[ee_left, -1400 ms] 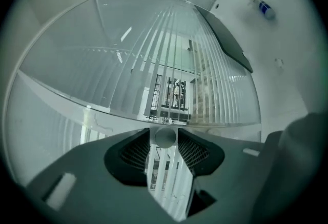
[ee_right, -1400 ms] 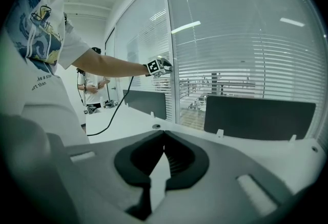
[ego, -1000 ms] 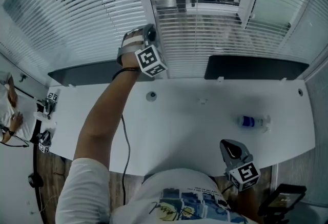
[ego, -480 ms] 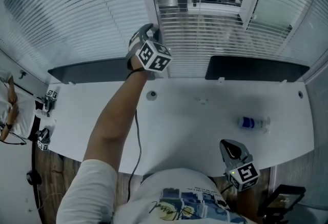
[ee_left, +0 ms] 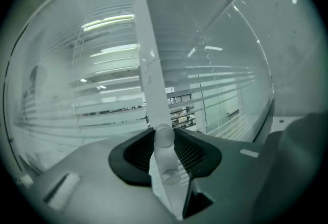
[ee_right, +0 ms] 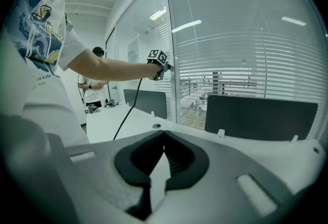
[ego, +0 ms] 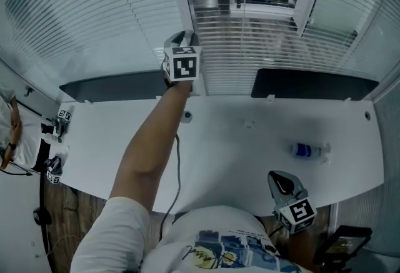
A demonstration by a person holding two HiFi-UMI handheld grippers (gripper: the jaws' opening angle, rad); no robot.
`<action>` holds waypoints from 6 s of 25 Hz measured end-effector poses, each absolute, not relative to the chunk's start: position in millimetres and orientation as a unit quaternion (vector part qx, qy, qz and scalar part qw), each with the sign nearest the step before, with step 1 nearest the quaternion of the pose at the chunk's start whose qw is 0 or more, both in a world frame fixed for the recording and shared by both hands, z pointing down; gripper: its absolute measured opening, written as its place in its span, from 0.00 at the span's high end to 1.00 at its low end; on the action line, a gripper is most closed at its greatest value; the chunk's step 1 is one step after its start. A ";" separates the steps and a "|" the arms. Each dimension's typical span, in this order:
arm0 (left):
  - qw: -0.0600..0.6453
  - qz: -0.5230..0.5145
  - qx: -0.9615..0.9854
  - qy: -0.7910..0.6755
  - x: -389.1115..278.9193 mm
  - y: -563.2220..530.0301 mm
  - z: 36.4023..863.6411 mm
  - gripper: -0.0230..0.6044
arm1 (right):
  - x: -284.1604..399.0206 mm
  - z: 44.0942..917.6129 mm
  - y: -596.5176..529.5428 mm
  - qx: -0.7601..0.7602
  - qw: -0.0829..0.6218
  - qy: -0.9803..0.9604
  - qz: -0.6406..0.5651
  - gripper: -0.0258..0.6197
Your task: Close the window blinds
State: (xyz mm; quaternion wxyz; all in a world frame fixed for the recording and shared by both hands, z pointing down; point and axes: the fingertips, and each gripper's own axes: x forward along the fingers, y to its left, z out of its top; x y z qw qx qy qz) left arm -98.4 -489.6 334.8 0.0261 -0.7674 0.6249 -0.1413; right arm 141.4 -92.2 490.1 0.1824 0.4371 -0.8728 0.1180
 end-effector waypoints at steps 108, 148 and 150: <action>0.486 -0.509 -0.564 0.432 -82.0 -489.1 352.6 0.77 | 143.2 496.0 -91.8 0.435 0.183 -0.873 0.124 0.96; -0.165 0.041 -0.779 0.603 -106.2 -486.8 330.6 0.76 | 143.1 498.2 -90.9 0.433 0.181 -0.873 0.134 0.96; -0.141 0.019 -0.781 0.608 -104.6 -487.6 333.1 0.76 | 144.6 501.1 -92.1 0.432 0.181 -0.873 0.134 0.96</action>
